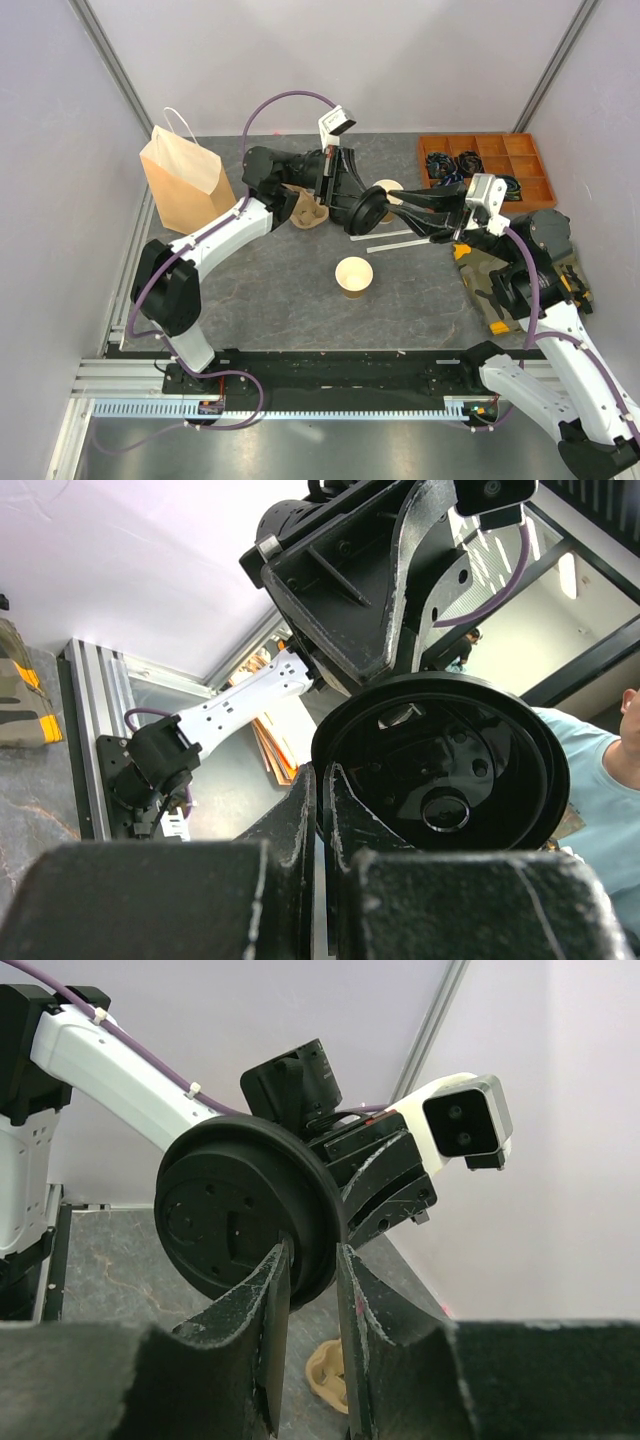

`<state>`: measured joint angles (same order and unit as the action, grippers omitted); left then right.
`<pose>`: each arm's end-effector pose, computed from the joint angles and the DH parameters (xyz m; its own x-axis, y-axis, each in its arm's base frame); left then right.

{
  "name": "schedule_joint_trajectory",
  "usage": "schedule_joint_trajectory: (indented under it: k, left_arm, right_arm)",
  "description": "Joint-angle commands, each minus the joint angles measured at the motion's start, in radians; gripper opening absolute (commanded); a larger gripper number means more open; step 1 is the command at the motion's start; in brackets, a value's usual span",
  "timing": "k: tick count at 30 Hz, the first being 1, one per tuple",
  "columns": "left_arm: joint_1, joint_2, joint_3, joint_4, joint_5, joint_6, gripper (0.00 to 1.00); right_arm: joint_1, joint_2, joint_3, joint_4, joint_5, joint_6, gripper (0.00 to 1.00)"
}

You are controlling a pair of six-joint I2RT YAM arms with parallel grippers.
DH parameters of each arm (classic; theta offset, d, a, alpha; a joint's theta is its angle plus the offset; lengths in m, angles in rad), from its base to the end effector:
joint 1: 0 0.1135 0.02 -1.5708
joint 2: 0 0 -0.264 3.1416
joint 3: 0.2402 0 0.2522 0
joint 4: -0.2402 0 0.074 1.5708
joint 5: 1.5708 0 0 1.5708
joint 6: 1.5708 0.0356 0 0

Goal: Pack the takeout coffee

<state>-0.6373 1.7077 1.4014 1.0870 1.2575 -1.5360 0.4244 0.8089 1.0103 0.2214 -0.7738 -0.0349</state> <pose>0.2756 -0.2462 0.4182 -0.7064 0.1398 -0.6938 0.5906 -0.4239 -0.6867 0.1323 0.0871 0.4531 0.4042 0.1553 -0.9014 -0.8617 0.3950 -0.3184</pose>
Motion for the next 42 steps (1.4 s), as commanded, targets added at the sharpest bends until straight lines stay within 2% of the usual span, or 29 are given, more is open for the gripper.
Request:
schedule_joint_trajectory:
  k: [1, 8, 11, 16, 18, 20, 21, 22, 29, 30, 31, 33, 34, 35, 37, 38, 40, 41, 42]
  left_arm:
    - [-0.022, -0.013, -0.015, -0.028, -0.015, 0.065, 0.02]
    - [-0.022, -0.01, -0.018, -0.085, -0.035, 0.106, 0.02]
    - [-0.022, -0.005, -0.01, -0.091, -0.033, 0.109, 0.02]
    - [-0.022, -0.005, -0.015, -0.093, -0.035, 0.112, 0.02]
    - [-0.021, -0.006, -0.021, -0.105, -0.036, 0.122, 0.02]
    - [-0.019, -0.01, -0.033, -0.12, -0.038, 0.135, 0.14]
    - [-0.013, -0.011, -0.038, -0.13, -0.038, 0.14, 0.3]
    - [-0.01, -0.013, -0.048, -0.14, -0.037, 0.146, 0.38]
    - [0.044, -0.04, -0.105, -0.229, -0.061, 0.221, 0.8]
    - [0.051, -0.052, -0.107, -0.255, -0.061, 0.243, 0.89]
    - [0.054, -0.062, -0.102, -0.327, -0.064, 0.273, 0.92]
    - [0.065, -0.097, -0.087, -0.473, -0.081, 0.431, 1.0]
    - [0.068, -0.114, -0.049, -0.719, -0.102, 0.52, 1.0]
    - [0.068, -0.128, -0.018, -0.854, -0.169, 0.741, 1.0]
    - [0.067, -0.149, 0.084, -1.077, -0.254, 0.94, 1.0]
    - [0.067, -0.143, 0.126, -1.268, -0.353, 1.09, 1.0]
    - [0.068, -0.116, 0.245, -1.433, -0.452, 1.254, 1.0]
    - [0.068, -0.111, 0.273, -1.534, -0.543, 1.289, 1.0]
    - [0.071, -0.111, 0.29, -1.564, -0.575, 1.321, 1.0]
  right_arm:
    - [0.014, 0.015, 0.025, -0.002, 0.041, -0.023, 0.33]
    - [0.033, 0.022, 0.047, -0.094, 0.077, -0.088, 0.29]
    - [0.039, 0.021, 0.053, -0.137, 0.087, -0.123, 0.22]
    - [0.048, 0.024, 0.068, -0.177, 0.099, -0.149, 0.0]
    - [0.05, 0.03, 0.077, -0.185, 0.116, -0.143, 0.0]
    - [0.051, 0.035, 0.086, -0.2, 0.145, -0.131, 0.0]
    - [0.051, 0.036, 0.096, -0.206, 0.156, -0.126, 0.0]
    - [0.051, 0.039, 0.1, -0.22, 0.178, -0.123, 0.0]
    - [0.051, 0.03, 0.1, -0.258, 0.234, -0.089, 0.0]
    - [0.05, 0.03, 0.102, -0.261, 0.238, -0.083, 0.0]
    - [0.051, 0.03, 0.105, -0.273, 0.243, -0.08, 0.0]
    - [0.051, 0.026, 0.109, -0.29, 0.26, -0.077, 0.0]
    - [0.051, 0.021, 0.109, -0.31, 0.264, -0.065, 0.0]
    - [0.053, 0.01, 0.111, -0.323, 0.269, -0.053, 0.0]
    - [0.051, -0.01, 0.103, -0.35, 0.277, -0.028, 0.0]
    - [0.051, -0.037, 0.091, -0.358, 0.281, -0.023, 0.0]
    - [0.05, -0.057, 0.083, -0.393, 0.304, -0.036, 0.0]
    - [0.051, -0.072, 0.08, -0.41, 0.31, -0.045, 0.0]
    - [0.051, -0.08, 0.077, -0.444, 0.317, -0.057, 0.0]
